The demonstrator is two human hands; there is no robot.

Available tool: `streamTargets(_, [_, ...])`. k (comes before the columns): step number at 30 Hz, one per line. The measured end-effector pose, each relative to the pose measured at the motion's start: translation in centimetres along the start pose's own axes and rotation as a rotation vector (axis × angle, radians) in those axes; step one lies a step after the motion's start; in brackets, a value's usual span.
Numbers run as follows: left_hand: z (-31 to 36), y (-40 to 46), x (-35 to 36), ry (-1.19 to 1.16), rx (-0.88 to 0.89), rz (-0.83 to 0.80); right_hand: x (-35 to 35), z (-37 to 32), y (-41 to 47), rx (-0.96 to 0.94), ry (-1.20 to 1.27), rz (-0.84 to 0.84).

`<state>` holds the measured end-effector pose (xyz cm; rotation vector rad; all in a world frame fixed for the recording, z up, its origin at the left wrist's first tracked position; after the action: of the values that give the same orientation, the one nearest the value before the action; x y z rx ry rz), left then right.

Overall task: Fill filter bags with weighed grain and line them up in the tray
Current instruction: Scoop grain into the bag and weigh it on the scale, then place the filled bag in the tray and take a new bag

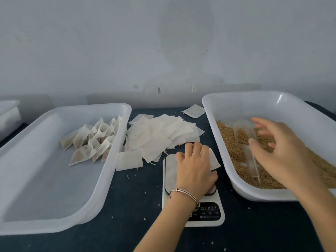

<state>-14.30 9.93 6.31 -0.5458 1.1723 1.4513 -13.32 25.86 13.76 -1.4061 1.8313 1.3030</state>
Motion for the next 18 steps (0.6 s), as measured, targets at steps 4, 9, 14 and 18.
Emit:
streamTargets(4, [-0.2,-0.2,-1.7,0.009,0.014,0.091,-0.3,-2.9,-0.2,-0.085,0.103,0.092])
streamTargets(9, [-7.6,-0.3,-5.1,-0.611,-0.301,0.172,1.4,-7.8,-0.1,-0.199,0.300,0.067])
streamTargets(14, [-15.5,-1.0,-12.9,-0.632,-0.433,0.384,7.3,-14.5,0.6,-0.299,0.400,-0.177])
streamTargets(18, [-21.3,-1.3,-20.0,-0.496,-0.447,0.518,12.4,-18.8,1.4,-0.298,0.441,-0.339])
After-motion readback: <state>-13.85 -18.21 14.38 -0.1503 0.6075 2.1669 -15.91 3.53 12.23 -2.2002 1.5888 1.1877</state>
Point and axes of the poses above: each hand's wrist, its own y-axis towards the middle knuckle, its own x-axis out of the palm, z = x × y, the point moved 7 cm from there along y, towards the middle knuckle, and after that the axes turned 13 degrees about -y, right-handed, at the moved point
